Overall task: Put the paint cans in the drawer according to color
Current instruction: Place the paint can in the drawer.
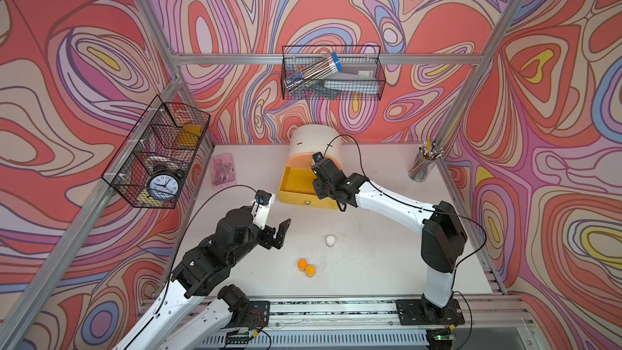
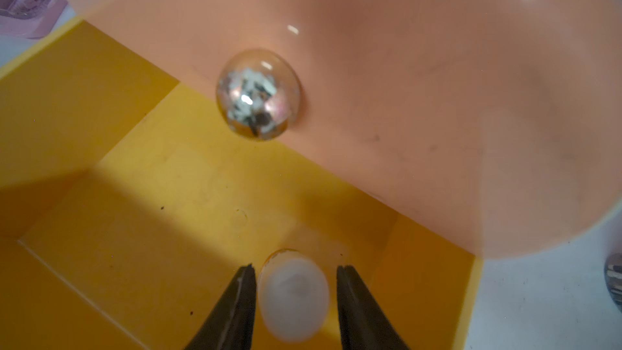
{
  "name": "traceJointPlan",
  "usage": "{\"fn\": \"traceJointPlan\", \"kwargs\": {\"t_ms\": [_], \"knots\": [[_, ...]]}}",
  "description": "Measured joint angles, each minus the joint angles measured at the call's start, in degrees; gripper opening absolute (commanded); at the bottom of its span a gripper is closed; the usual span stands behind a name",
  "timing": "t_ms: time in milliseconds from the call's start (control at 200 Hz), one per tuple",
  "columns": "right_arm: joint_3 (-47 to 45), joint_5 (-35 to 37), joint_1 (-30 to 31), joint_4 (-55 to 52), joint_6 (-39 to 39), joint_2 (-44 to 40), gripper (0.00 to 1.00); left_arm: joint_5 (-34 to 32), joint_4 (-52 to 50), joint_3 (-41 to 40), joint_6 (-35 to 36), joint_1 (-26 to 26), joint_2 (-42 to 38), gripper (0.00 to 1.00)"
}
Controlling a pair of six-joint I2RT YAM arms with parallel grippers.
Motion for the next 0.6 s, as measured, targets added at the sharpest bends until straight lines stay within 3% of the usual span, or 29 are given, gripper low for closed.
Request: {"fn": "traceJointPlan", "kwargs": {"t_ms": [280, 401, 456, 481, 601], "knots": [[-0.68, -0.68, 0.00, -2.45, 0.20, -4.37, 0.57, 2.21, 0.79, 0.17, -3.17, -0.02, 2.43, 0.98], [-4.98, -0.28, 0.00, -3.67, 0.42, -14.88, 0.69, 4.48, 2.91, 0.22, -6.99, -1.03, 6.78, 0.98], [-7.56, 0.22, 0.00, -4.20, 0.09, -21.09, 0.83, 4.33, 4.61, -0.04, -8.22, -2.80, 8.94, 0.99], [-8.74, 0.90, 0.00, -4.44, 0.24, -24.06, 0.97, 4.07, 5.42, -0.26, -8.63, -3.91, 9.99, 0.99], [-14.53, 3.41, -0.02, -5.55, -0.22, -37.22, 0.98, 1.11, 9.27, -0.85, -10.10, -10.78, 15.98, 0.98]]}}
